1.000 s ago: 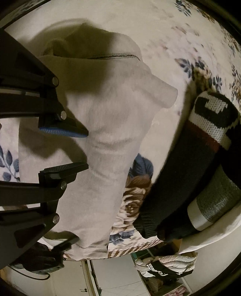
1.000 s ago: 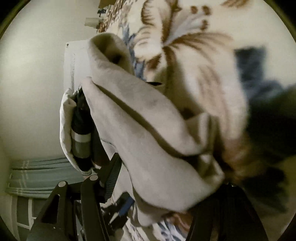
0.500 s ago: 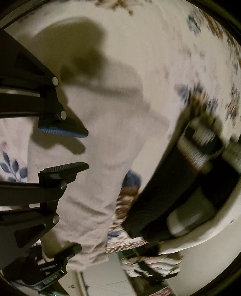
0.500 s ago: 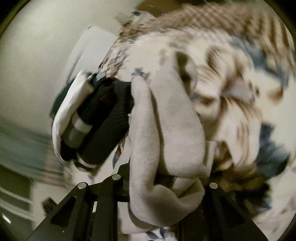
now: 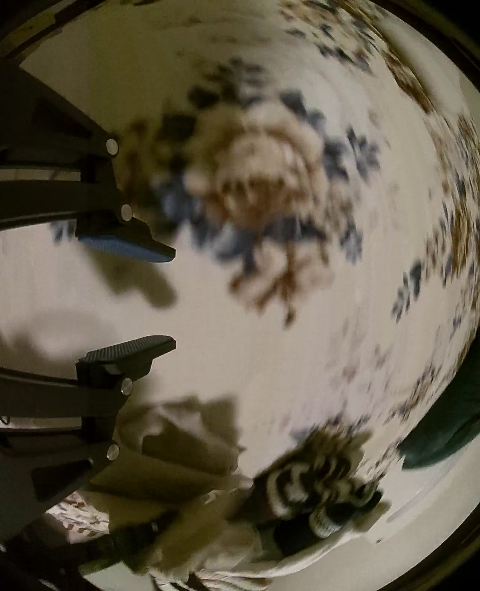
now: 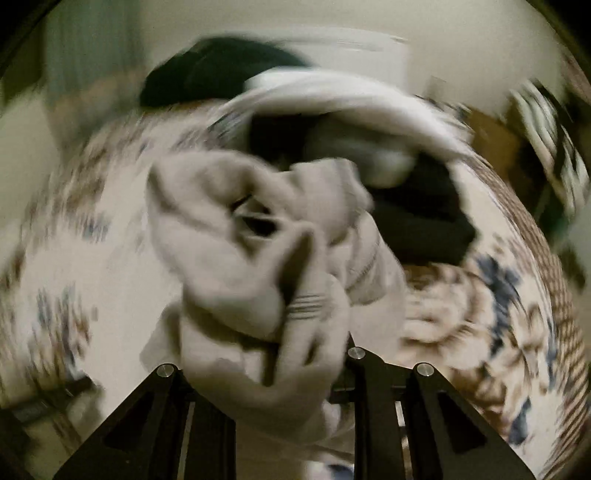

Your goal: Fold small clothes

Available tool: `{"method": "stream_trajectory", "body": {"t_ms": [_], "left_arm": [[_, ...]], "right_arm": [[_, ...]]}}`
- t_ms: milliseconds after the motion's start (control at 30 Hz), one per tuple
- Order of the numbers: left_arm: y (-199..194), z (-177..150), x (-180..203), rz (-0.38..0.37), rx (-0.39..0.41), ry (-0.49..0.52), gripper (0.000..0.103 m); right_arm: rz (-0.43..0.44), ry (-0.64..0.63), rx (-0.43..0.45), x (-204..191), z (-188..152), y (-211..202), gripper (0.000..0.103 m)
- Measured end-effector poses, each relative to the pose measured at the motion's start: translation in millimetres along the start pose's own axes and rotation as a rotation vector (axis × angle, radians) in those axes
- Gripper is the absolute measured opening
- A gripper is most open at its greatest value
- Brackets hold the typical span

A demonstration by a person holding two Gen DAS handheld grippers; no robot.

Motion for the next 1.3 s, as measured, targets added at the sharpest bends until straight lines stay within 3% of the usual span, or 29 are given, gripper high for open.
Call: {"method": "stream_trajectory", "body": {"t_ms": [67, 167, 200, 233, 300, 333, 400, 433, 533, 567, 667, 733, 800, 867, 1033, 1100, 1167, 1200, 1233, 1300], "left_arm": [[-1.1, 1.6, -13.0, 0.006, 0.001, -0.022, 0.039], [-3.9, 3.8, -19.0, -0.004, 0.005, -0.041, 0.039], [-5.4, 4.3, -19.3, -0.014, 0.005, -0.045, 0.039], [-7.1, 6.5, -17.4, -0.03, 0.003, -0.051, 0.039], [-10.1, 10.0, -8.8, -0.064, -0.002, -0.059, 0.039], [-12.1, 13.0, 1.3, -0.087, 0.0, -0.054, 0.039], [-16.9, 17.1, 21.1, -0.122, 0.007, -0.029, 0.039], [-19.1, 19.7, 34.3, -0.144, 0.013, -0.006, 0.039], [-21.3, 21.4, 76.3, -0.194, 0.018, 0.079, 0.048], [-18.9, 20.2, 85.6, -0.208, 0.007, 0.089, 0.056], [-3.6, 13.9, 104.6, -0.227, -0.047, 0.099, 0.056], [0.3, 10.0, 98.0, -0.196, -0.066, 0.048, 0.056], [-2.3, 4.7, 81.4, -0.118, -0.042, 0.04, 0.056], [-0.9, -4.2, 55.9, -0.012, -0.041, 0.042, 0.056], [3.2, -28.6, -16.0, 0.194, -0.086, -0.018, 0.056], [0.4, -33.0, -30.7, 0.245, -0.084, -0.007, 0.071], [-5.0, -35.1, -41.8, 0.289, -0.064, 0.004, 0.074], [-8.0, -35.8, -44.7, 0.295, -0.054, 0.004, 0.074], [-10.0, -36.6, -46.1, 0.296, -0.048, 0.003, 0.074], [-14.1, -37.5, -44.0, 0.293, -0.038, 0.002, 0.074]], "right_arm": [[0.0, -0.085, -0.036, -34.4, -16.3, 9.8, 0.023], [0.017, -0.171, -0.147, -67.5, -39.3, 24.1, 0.042], [0.039, -0.168, -0.162, -70.1, -41.4, 23.5, 0.059], [0.099, -0.152, -0.181, -74.5, -41.8, 20.6, 0.074], [0.243, -0.082, -0.225, -77.3, -39.4, 10.1, 0.085], [0.327, -0.016, -0.241, -73.8, -36.8, 2.4, 0.085], [0.442, 0.11, -0.269, -58.1, -31.3, -11.5, 0.085], [0.456, 0.167, -0.276, -44.4, -28.0, -17.1, 0.086], [0.414, 0.279, -0.295, -3.7, -22.2, -25.7, 0.086], [0.389, 0.301, -0.297, 10.6, -20.7, -25.8, 0.086], [0.336, 0.364, -0.295, 54.5, -20.5, -19.9, 0.086], [0.315, 0.377, -0.289, 72.2, -20.2, -13.6, 0.086], [0.29, 0.285, -0.268, 71.7, -19.4, -12.9, 0.086], [0.297, 0.102, -0.232, 51.8, -20.9, -21.1, 0.086], [0.254, -0.504, -0.113, -46.2, -57.9, -26.4, 0.086], [0.222, -0.642, -0.063, -69.1, -70.4, -20.6, 0.085], [0.211, -0.686, -0.046, -81.4, -75.2, -10.7, 0.085], [0.192, -0.711, -0.042, -85.6, -77.2, -4.4, 0.08], [0.178, -0.721, -0.035, -87.6, -77.0, -1.2, 0.058], [0.174, -0.644, -0.042, -80.5, -66.6, 2.5, 0.029]]}}
Point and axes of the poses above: each gripper's, at about its wrist camera, not at the fingertips, and y roughly the way its jaws point, x to its right, z to its top, the point moved 6 cm from there along y, roughly the way its jaws point, and after that the axes turned 5 degrees about x, right-handed, at the moved point
